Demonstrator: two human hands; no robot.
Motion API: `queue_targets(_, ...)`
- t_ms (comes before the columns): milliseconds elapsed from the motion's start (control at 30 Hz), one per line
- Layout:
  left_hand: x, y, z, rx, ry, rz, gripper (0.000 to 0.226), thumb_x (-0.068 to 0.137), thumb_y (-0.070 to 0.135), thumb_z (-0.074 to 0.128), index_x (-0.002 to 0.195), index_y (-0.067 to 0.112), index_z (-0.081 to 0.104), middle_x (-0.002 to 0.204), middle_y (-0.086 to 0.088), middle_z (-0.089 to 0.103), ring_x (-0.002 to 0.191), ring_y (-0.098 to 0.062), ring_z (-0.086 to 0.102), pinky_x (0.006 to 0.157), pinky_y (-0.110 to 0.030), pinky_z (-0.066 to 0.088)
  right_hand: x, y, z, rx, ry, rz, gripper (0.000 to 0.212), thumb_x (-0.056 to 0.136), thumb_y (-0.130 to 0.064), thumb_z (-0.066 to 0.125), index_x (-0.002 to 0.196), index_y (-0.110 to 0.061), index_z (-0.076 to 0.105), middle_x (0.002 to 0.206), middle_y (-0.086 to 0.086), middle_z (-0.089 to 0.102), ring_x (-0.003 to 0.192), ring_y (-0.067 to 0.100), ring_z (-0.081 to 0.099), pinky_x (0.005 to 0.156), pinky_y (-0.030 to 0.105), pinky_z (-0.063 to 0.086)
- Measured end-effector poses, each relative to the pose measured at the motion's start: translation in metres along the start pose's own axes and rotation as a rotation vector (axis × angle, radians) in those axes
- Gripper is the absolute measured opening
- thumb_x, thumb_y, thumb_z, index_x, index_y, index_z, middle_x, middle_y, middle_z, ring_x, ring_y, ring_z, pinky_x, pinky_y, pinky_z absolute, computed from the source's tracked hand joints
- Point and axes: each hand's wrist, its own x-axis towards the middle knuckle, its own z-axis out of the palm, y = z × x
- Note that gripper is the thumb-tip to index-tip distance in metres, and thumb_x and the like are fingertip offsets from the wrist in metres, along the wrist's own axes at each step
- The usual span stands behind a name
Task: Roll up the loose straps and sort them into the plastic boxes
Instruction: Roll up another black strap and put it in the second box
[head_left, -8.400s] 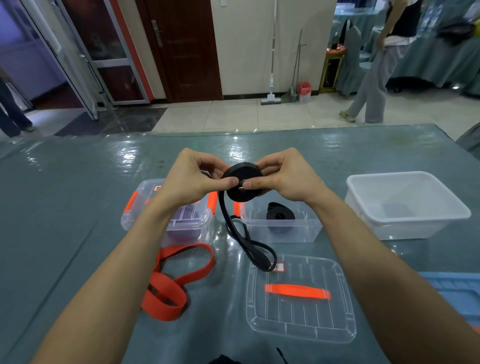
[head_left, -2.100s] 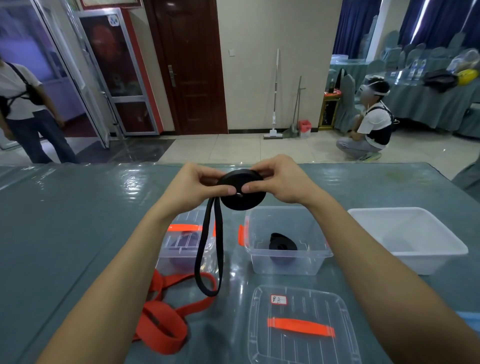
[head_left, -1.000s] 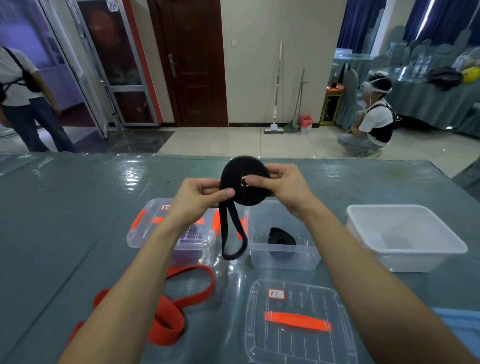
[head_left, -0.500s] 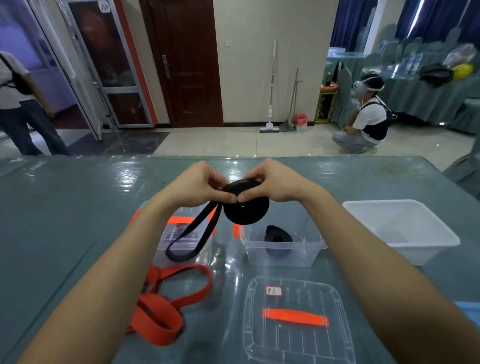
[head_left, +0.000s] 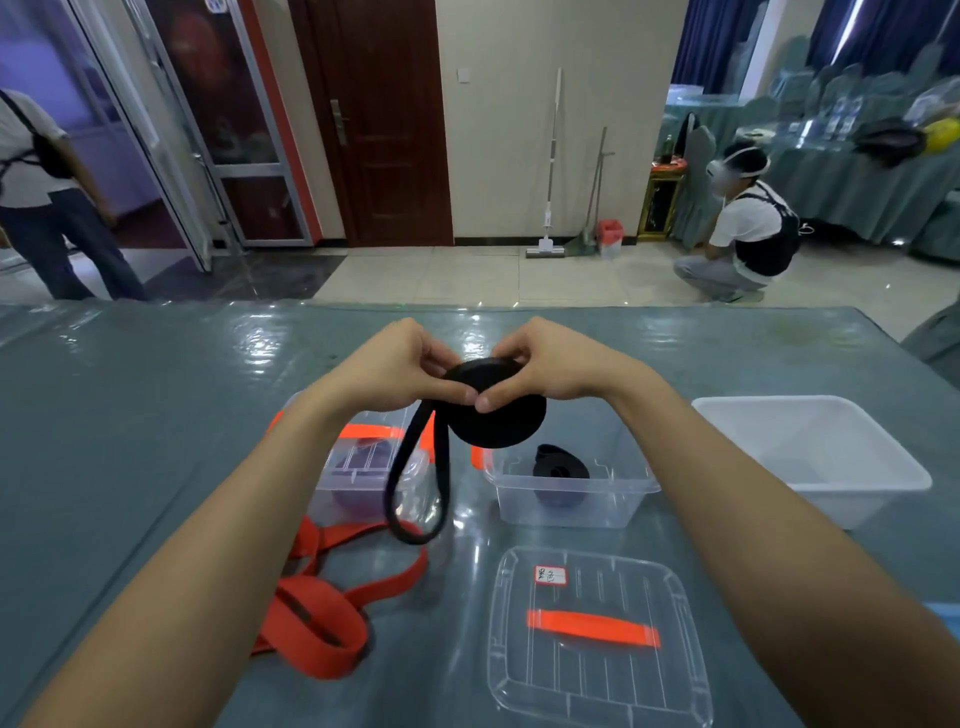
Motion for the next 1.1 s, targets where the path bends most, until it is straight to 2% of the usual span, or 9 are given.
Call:
queue_targets(133, 0.005, 0.014, 0.001, 0.264, -0.017, 0.022, 0.015, 0.084, 0.038, 0.093, 0.091, 0.026, 0.088, 0.077, -0.006, 0.08, 0.08, -0.031, 0.076, 0.079, -0.052, 0.059, 0.009, -0.005, 0.003, -0.2, -0.055, 0.024, 0.039, 0.074, -0.047, 0.095, 0.088, -0.014, 0.082, 0.08, 0.015, 0.073, 0.064, 0.016, 0.058, 0.063, 0.032, 0.043)
queue_targets(233, 0.001, 0.012, -0.004, 0.25, 0.023, 0.044, 0.011, 0.082, 0.037, 0.094, 0.089, 0.031, 0.087, 0.072, 0.007, 0.079, 0.071, -0.011, 0.074, 0.069, -0.039, 0.057, 0.008, -0.001, 0.004, -0.137, -0.035, 0.014, 0.03, 0.075, -0.047, 0.095, 0.087, -0.021, 0.085, 0.062, -0.004, 0.068, 0.057, 0.009, 0.059, 0.057, 0.026, 0.044)
queue_targets(333, -0.005, 0.0, -0.008, 0.124, 0.026, 0.019, 0.018, 0.081, 0.033, 0.096, 0.097, 0.027, 0.088, 0.08, 0.006, 0.083, 0.083, -0.014, 0.081, 0.082, -0.035, 0.062, 0.006, 0.004, 0.003, -0.057, -0.015, -0.019, 0.023, 0.078, -0.043, 0.095, 0.085, -0.024, 0.084, 0.06, -0.012, 0.071, 0.055, 0.003, 0.063, 0.054, 0.017, 0.044)
queue_targets(400, -0.009, -0.008, -0.009, 0.045, 0.012, 0.003, 0.022, 0.082, 0.031, 0.095, 0.102, 0.025, 0.088, 0.085, 0.005, 0.085, 0.087, -0.014, 0.082, 0.087, -0.029, 0.063, 0.004, 0.007, 0.001, -0.013, 0.01, -0.012, 0.023, 0.078, -0.041, 0.095, 0.088, -0.023, 0.085, 0.071, -0.007, 0.078, 0.067, 0.008, 0.073, 0.065, 0.024, 0.056)
queue_targets(500, -0.008, -0.01, -0.007, 0.044, -0.002, -0.015, 0.017, 0.083, 0.031, 0.094, 0.099, 0.028, 0.088, 0.082, 0.006, 0.084, 0.081, -0.006, 0.081, 0.073, -0.012, 0.054, 0.004, 0.006, 0.004, -0.005, -0.033, 0.01, 0.029, 0.077, -0.042, 0.095, 0.096, -0.022, 0.085, 0.083, -0.003, 0.082, 0.081, 0.016, 0.079, 0.083, 0.039, 0.064)
queue_targets(633, 0.003, -0.001, -0.007, 0.167, -0.05, 0.0, 0.015, 0.083, 0.032, 0.095, 0.079, 0.04, 0.083, 0.07, 0.011, 0.079, 0.061, 0.004, 0.066, 0.061, -0.012, 0.045, 0.014, 0.001, 0.016, -0.131, -0.045, 0.021, 0.034, 0.073, -0.048, 0.096, 0.076, -0.021, 0.076, 0.063, -0.008, 0.069, 0.059, 0.009, 0.065, 0.057, 0.028, 0.05)
queue_targets(800, -0.002, -0.014, -0.012, -0.027, -0.009, 0.005, 0.02, 0.084, 0.027, 0.094, 0.103, 0.023, 0.087, 0.09, 0.001, 0.085, 0.092, -0.018, 0.082, 0.09, -0.028, 0.063, 0.012, 0.013, 0.014, 0.015, 0.011, 0.009, 0.03, 0.077, -0.042, 0.095, 0.065, -0.028, 0.072, 0.054, -0.014, 0.066, 0.051, 0.001, 0.063, 0.049, 0.014, 0.042)
queue_targets(967, -0.011, -0.066, 0.001, -0.206, -0.021, -0.1, 0.025, 0.086, 0.014, 0.092, 0.11, 0.018, 0.086, 0.097, -0.006, 0.085, 0.091, -0.013, 0.08, 0.088, -0.022, 0.061, 0.004, 0.019, 0.009, 0.087, 0.094, 0.026, 0.031, 0.079, -0.042, 0.094, 0.091, -0.015, 0.084, 0.081, 0.005, 0.081, 0.081, 0.024, 0.079, 0.083, 0.046, 0.062)
queue_targets(1100, -0.021, -0.106, 0.042, -0.289, -0.049, -0.211, 0.019, 0.09, -0.001, 0.085, 0.106, 0.01, 0.083, 0.099, -0.002, 0.085, 0.093, -0.01, 0.079, 0.09, -0.026, 0.058, 0.0, 0.025, 0.004, 0.137, 0.122, 0.049, 0.035, 0.078, -0.042, 0.094, 0.091, -0.012, 0.084, 0.086, 0.013, 0.08, 0.086, 0.031, 0.079, 0.086, 0.051, 0.061)
